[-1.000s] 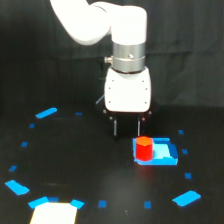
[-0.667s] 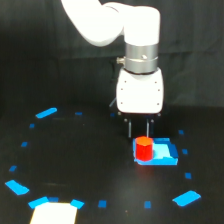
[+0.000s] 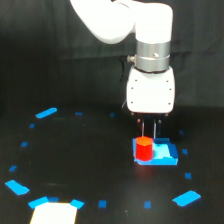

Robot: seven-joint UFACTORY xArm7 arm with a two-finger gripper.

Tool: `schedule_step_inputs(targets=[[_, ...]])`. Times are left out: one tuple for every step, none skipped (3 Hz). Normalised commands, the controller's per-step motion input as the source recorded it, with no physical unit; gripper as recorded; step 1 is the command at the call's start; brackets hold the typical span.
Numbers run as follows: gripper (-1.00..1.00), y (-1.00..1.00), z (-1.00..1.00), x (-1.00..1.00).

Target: Pick up the red object from the table

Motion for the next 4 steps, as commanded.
schedule_step_inputs(targets=[[0.87, -0.34, -0.13, -0.36], [-0.99, 0.17, 0.99, 0.36], [1.0, -1.0, 0.11, 0.17], [1.0, -0.52, -0.08, -0.66]])
